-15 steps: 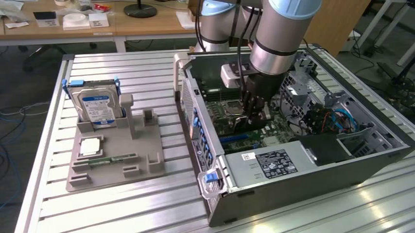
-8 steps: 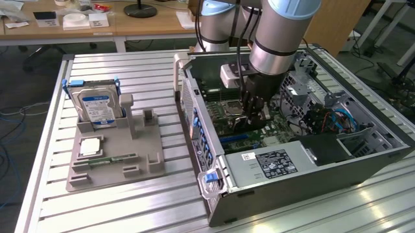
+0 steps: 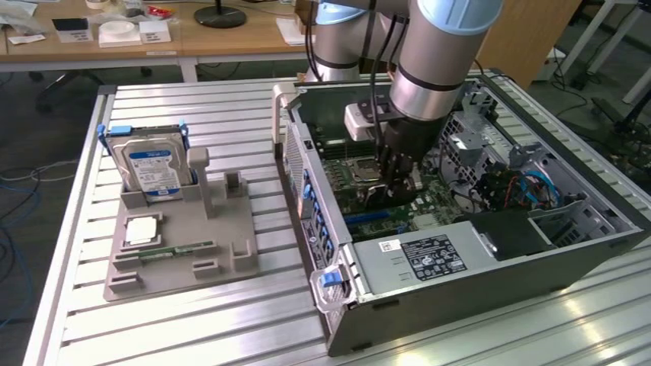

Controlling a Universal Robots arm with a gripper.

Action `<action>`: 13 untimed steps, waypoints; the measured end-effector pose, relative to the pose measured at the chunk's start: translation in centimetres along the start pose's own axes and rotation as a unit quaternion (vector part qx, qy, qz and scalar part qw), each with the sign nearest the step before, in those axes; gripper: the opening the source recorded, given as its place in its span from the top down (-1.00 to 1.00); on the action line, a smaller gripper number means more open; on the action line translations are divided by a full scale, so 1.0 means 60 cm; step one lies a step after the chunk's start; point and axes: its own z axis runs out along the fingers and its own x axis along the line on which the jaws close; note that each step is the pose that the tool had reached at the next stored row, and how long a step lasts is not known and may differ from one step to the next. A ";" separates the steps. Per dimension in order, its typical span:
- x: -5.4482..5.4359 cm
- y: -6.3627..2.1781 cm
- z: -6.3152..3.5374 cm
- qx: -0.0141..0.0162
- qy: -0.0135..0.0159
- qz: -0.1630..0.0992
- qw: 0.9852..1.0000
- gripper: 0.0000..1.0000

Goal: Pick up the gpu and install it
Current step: 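Insert the gpu into the slot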

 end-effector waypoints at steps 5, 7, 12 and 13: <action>0.000 0.003 0.002 0.000 0.000 0.000 1.000 0.47; 0.000 0.004 0.002 0.000 0.000 0.000 1.000 0.47; 0.000 0.005 0.002 0.000 0.000 0.000 1.000 0.47; 0.000 0.005 0.003 0.000 0.000 0.000 1.000 0.47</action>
